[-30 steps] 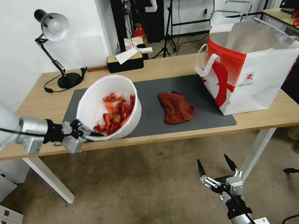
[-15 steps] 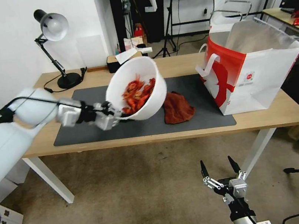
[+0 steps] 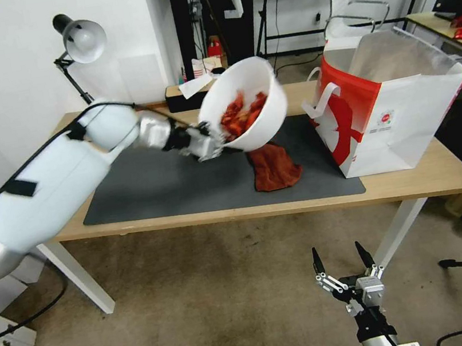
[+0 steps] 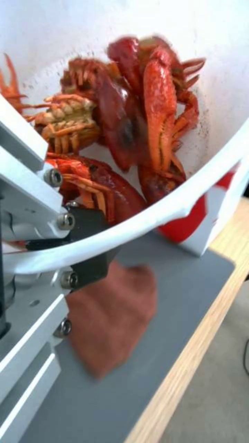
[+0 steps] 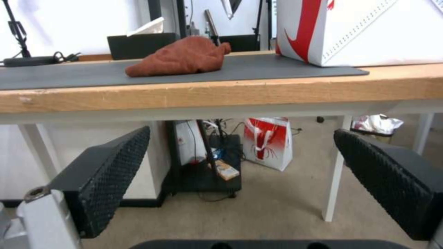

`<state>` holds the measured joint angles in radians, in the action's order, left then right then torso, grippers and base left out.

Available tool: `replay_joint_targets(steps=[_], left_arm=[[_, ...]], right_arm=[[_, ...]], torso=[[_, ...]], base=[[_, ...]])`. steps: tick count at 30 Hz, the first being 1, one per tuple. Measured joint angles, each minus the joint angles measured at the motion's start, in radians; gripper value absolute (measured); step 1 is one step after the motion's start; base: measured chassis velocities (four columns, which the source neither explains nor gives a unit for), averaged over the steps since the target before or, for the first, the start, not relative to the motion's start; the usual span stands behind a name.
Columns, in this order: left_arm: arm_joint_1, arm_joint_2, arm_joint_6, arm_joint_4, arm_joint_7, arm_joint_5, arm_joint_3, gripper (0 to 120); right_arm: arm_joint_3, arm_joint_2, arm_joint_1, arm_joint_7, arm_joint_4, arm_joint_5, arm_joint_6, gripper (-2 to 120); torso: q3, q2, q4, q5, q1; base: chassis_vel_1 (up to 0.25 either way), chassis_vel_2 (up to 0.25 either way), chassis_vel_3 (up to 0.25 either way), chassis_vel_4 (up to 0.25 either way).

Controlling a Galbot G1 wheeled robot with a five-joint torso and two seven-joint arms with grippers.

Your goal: Sweep shrimp from table into container with towel, then put container into takeout bag.

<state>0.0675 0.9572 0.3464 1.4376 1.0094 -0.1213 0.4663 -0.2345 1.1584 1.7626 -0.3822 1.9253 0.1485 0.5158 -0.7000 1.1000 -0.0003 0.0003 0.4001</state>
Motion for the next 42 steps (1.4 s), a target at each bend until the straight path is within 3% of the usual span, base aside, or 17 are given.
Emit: replay_joint_targets(steps=[4, 5, 6, 9, 10, 15, 18, 19, 21, 23, 25, 26, 28, 29, 31, 34, 42], left_arm=[[0.047, 0.078, 0.011, -0.074, -0.002, 0.011, 0.015, 0], [0.047, 0.078, 0.011, -0.074, -0.002, 0.011, 0.015, 0], [0.075, 0.113, 0.015, -0.124, -0.002, 0.014, 0.02, 0], [0.096, 0.141, 0.018, -0.165, -0.001, 0.02, 0.023, 0], [0.13, 0.179, 0.024, -0.215, 0.001, 0.025, 0.029, 0], [0.193, 0.238, 0.041, -0.29, 0.014, 0.06, 0.043, 0], [0.273, 0.325, 0.082, -0.389, 0.044, 0.117, 0.049, 0], [0.273, 0.325, 0.082, -0.389, 0.044, 0.117, 0.049, 0], [0.325, 0.388, 0.105, -0.459, 0.065, 0.137, 0.049, 0], [0.344, 0.411, 0.109, -0.488, 0.069, 0.139, 0.051, 0], [0.38, 0.467, 0.119, -0.56, 0.076, 0.139, 0.053, 0], [0.38, 0.467, 0.119, -0.56, 0.076, 0.139, 0.053, 0], [0.403, 0.523, 0.124, -0.628, 0.077, 0.139, 0.053, 0], [0.403, 0.523, 0.124, -0.628, 0.077, 0.139, 0.053, 0], [0.409, 0.572, 0.139, -0.682, 0.076, 0.142, 0.048, 0], [0.409, 0.606, 0.146, -0.719, 0.075, 0.154, 0.042, 0], [0.407, 0.652, 0.149, -0.745, 0.057, 0.159, 0.029, 0]], right_arm=[[0.003, 0.003, -0.006, 0.0, -0.009, -0.001, 0.0, 100], [0.003, 0.003, -0.006, 0.0, -0.009, -0.001, 0.0, 100], [0.004, 0.005, -0.008, 0.0, -0.014, -0.001, 0.0, 100], [0.005, 0.006, -0.012, 0.0, -0.018, -0.001, 0.0, 100], [0.006, 0.007, -0.017, 0.0, -0.02, -0.001, 0.0, 100], [0.007, 0.006, -0.023, 0.0, -0.023, -0.001, -0.002, 100], [0.011, 0.007, -0.027, 0.0, -0.028, 0.0, -0.002, 100], [0.011, 0.007, -0.027, 0.0, -0.028, 0.0, -0.002, 100], [0.012, 0.008, -0.028, -0.001, -0.033, 0.0, -0.002, 100], [0.014, 0.008, -0.03, 0.0, -0.034, 0.0, -0.002, 100], [0.018, 0.008, -0.033, 0.0, -0.035, 0.0, -0.002, 100], [0.018, 0.008, -0.033, 0.0, -0.035, 0.0, -0.002, 100], [0.021, 0.008, -0.034, 0.0, -0.035, 0.001, -0.002, 100], [0.021, 0.008, -0.034, 0.0, -0.035, 0.001, -0.002, 100], [0.021, 0.007, -0.035, 0.0, -0.035, 0.001, -0.002, 100], [0.022, 0.004, -0.033, 0.0, -0.035, 0.001, -0.001, 100], [0.014, 0.002, -0.022, 0.002, -0.03, 0.001, 0.004, 100]], torso=[[0.0, 0.0, 0.0002, -0.0002, 0.0], [0.0, 0.0, 0.0002, -0.0002, 0.0], [0.0, 0.0, 0.0, 0.0001, 0.0], [0.0, 0.0, 0.0003, -0.0001, 0.0], [0.0, 0.0, 0.0003, -0.0004, 0.0], [0.0, 0.0, 0.0006, -0.0004, 0.0], [0.0, 0.0, 0.0005, -0.0001, 0.0], [0.0, 0.0, 0.0005, -0.0001, 0.0], [0.0, 0.0, 0.0, 0.0, 0.0], [0.0, 0.0, 0.0, 0.0001, 0.0], [0.0, 0.0, 0.0, 0.0001, 0.0], [0.0, 0.0, 0.0, 0.0001, 0.0], [0.0, 0.0, 0.0004, -0.0002, 0.0], [0.0, 0.0, 0.0004, -0.0002, 0.0], [0.0, 0.0, 0.0002, -0.0001, 0.0], [0.0, 0.0, 0.0001, -0.0001, 0.0], [0.0, 0.0, 0.0002, -0.0002, 0.0]], base=[[0.0, 0.0, 0.0, 0.0], [0.0, 0.0, 0.0, 0.0], [0.0, 0.0, 0.0, 0.0], [0.0, 0.0, 0.0, 0.0], [0.0, 0.0, 0.0, 0.0], [0.0, 0.0, 0.0, 0.0], [0.0, 0.0, 0.0, 0.0], [0.0, 0.0, 0.0, 0.0], [0.0, 0.0, 0.0, 0.0], [0.0, 0.0, 0.0, 0.0], [0.0, 0.0, 0.0, 0.0], [0.0, 0.0, 0.0, 0.0], [0.0, 0.0, 0.0, 0.0], [0.0, 0.0, 0.0, 0.0], [0.0, 0.0, 0.0, 0.0], [0.0, 0.0, 0.0, 0.0], [0.0, 0.0, 0.0, 0.0]])
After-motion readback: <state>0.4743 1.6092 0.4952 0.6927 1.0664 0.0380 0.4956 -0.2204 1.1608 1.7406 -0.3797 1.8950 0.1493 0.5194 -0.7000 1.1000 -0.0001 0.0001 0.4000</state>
